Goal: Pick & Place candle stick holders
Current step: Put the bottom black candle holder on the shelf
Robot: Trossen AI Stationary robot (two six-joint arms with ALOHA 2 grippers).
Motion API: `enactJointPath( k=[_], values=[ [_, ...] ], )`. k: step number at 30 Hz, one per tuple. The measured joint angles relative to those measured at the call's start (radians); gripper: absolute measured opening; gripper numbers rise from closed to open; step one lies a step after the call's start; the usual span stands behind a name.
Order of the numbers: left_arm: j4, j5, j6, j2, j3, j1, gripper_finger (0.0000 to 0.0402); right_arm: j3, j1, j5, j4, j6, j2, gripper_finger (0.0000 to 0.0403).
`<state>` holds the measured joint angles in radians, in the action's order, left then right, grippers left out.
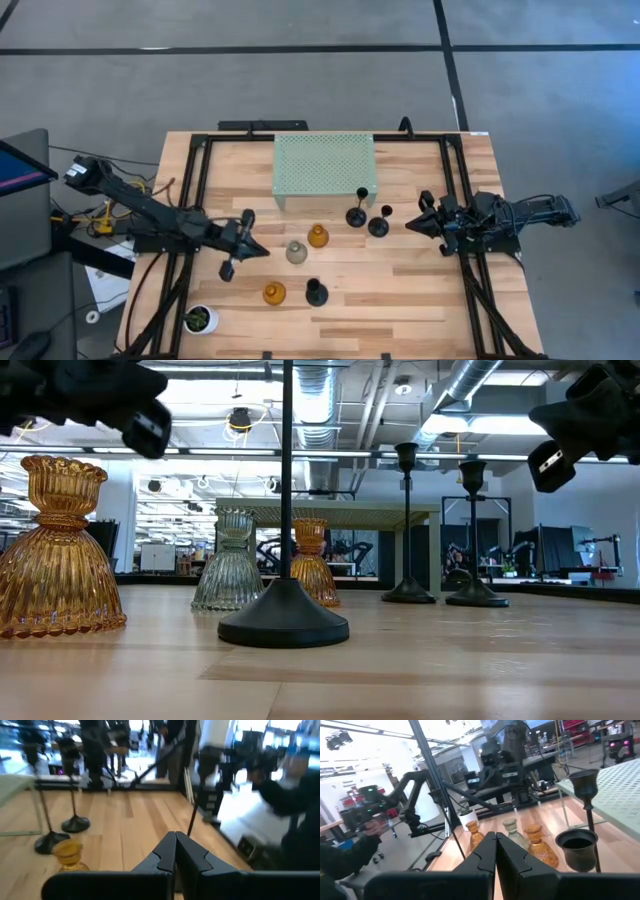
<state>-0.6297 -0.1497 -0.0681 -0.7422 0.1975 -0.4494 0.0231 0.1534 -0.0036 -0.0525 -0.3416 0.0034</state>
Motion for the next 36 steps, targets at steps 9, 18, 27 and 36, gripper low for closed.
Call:
enactJointPath(
  k=[9, 18, 27, 36],
  values=[
    [-0.003, 0.000, 0.168, -0.108, 0.119, -0.081, 0.0008, 0.090, 0.056, 0.034, 0.028, 0.049, 0.039, 0.0000],
    [0.004, -0.033, 0.115, -0.147, 0.119, -0.083, 0.0008, 0.217, 0.123, 0.142, 0.056, 0.133, 0.286, 0.0000],
    [-0.011, -0.033, 0.050, -0.202, 0.119, -0.083, 0.0008, 0.322, 0.218, 0.170, 0.046, 0.143, 0.537, 0.0000],
    [-0.103, -0.033, 0.037, -0.270, 0.118, -0.083, 0.0008, 0.415, 0.342, 0.162, 0.042, 0.340, 0.604, 0.0000]
  ],
)
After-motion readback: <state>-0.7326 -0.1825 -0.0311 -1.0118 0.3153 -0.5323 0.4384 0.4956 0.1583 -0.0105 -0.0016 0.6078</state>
